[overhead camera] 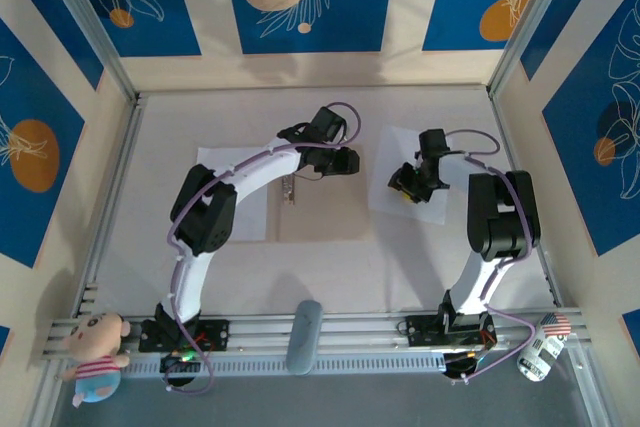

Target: Put the files into the folder

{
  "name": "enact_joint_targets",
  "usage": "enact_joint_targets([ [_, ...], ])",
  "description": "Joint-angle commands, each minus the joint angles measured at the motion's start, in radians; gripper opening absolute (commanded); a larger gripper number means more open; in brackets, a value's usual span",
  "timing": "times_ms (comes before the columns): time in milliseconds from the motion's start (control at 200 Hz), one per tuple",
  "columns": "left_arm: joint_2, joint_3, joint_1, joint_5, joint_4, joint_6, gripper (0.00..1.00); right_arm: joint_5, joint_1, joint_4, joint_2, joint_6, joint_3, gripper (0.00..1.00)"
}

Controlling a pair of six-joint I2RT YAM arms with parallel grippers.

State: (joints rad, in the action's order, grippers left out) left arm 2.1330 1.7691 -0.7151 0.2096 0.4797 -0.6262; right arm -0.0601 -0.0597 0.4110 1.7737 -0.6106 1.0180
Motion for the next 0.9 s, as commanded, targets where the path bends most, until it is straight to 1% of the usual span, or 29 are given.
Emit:
enact_joint_targets([
  [0, 0.023, 0.037, -0.008, 0.008, 0.012, 0.002, 0.41, 0.002, 0.008, 0.068, -0.054, 0.021, -0.061, 0.42],
  [270, 0.047, 0.043, -0.013, 0.044, 0.002, -0.009, 0.41, -0.019, 0.041, 0.090, -0.188, 0.045, -0.187, 0.42],
  [335, 0.055, 0.045, -0.017, 0.050, -0.004, -0.010, 0.41, -0.043, 0.043, 0.092, -0.221, 0.046, -0.202, 0.42],
  [450, 0.071, 0.060, -0.027, 0.059, -0.014, -0.019, 0.42, -0.077, 0.044, 0.098, -0.293, 0.047, -0.194, 0.42],
  [570, 0.085, 0.082, -0.043, 0.060, -0.025, -0.038, 0.44, -0.073, 0.068, 0.111, -0.349, 0.066, -0.142, 0.43],
  [750, 0.114, 0.108, -0.083, 0.026, -0.064, -0.087, 0.51, -0.029, 0.172, 0.117, -0.338, 0.094, -0.063, 0.43],
  [815, 0.133, 0.133, -0.103, -0.009, -0.066, -0.104, 0.54, 0.006, 0.203, 0.130, -0.313, 0.112, -0.033, 0.44],
  [835, 0.138, 0.139, -0.110, -0.024, -0.065, -0.111, 0.55, 0.017, 0.212, 0.135, -0.302, 0.114, -0.025, 0.45],
  [895, 0.158, 0.163, -0.129, -0.070, -0.061, -0.127, 0.55, 0.035, 0.244, 0.148, -0.266, 0.125, -0.002, 0.46],
])
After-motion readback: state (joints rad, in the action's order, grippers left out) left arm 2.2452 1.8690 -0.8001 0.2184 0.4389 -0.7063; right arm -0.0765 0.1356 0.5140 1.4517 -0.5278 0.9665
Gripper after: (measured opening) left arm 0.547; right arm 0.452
